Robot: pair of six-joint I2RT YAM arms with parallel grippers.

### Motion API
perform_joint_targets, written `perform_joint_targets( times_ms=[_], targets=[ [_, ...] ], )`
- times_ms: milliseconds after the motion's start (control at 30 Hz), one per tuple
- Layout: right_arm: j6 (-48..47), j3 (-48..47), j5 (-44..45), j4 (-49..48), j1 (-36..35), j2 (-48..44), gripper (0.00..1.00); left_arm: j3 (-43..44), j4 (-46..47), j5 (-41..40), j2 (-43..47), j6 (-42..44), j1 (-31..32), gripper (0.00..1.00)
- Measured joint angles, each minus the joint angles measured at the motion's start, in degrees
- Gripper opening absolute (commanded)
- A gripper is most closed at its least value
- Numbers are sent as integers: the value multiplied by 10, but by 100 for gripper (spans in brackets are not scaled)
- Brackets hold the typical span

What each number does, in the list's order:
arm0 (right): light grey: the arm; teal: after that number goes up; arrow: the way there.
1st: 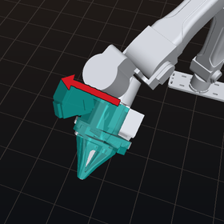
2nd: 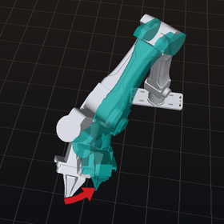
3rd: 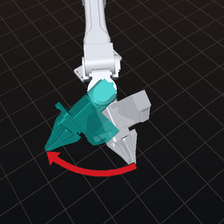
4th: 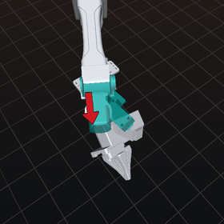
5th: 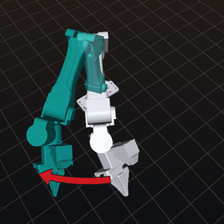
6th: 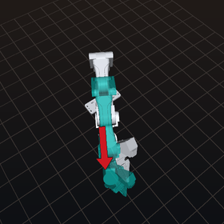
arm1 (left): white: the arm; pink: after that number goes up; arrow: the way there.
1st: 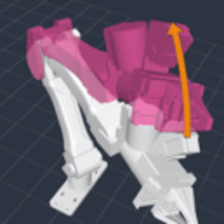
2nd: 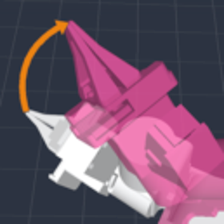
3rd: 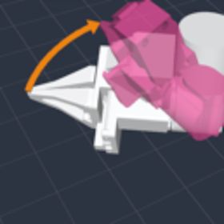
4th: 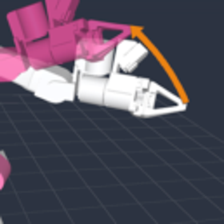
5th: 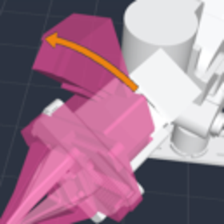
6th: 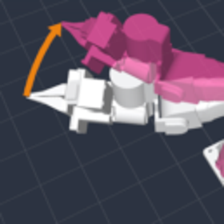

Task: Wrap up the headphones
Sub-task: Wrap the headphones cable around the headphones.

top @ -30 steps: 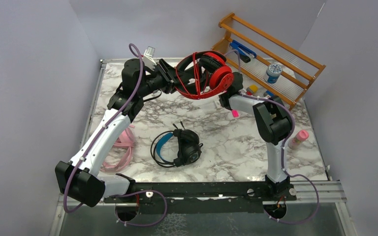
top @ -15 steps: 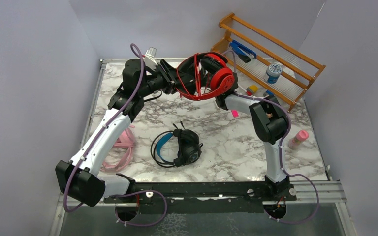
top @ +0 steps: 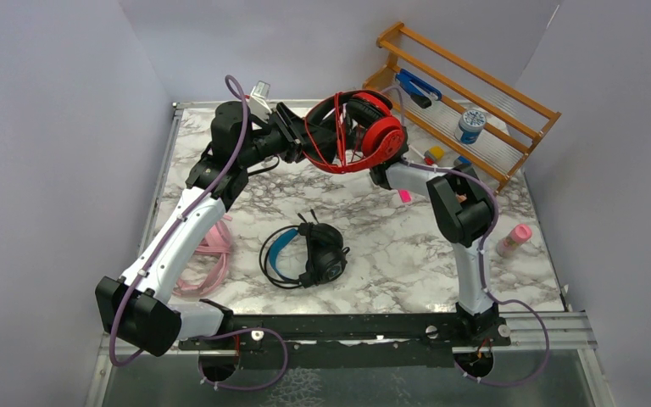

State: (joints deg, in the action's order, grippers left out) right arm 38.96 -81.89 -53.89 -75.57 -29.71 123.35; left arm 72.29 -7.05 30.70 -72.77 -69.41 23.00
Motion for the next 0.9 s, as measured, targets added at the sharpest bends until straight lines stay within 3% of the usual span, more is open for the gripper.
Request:
perform_joint_targets(
  times_ms=[267,467,900],
  targets=[
    [33,2,0,-21,-6,8,38,0,0,0,0,0,0,0],
    [85,33,12,-73,-7,7,2,0,0,0,0,0,0,0],
    [158,106,138,-87,-5,-72,0,0,0,1,0,3,0,0]
  ],
)
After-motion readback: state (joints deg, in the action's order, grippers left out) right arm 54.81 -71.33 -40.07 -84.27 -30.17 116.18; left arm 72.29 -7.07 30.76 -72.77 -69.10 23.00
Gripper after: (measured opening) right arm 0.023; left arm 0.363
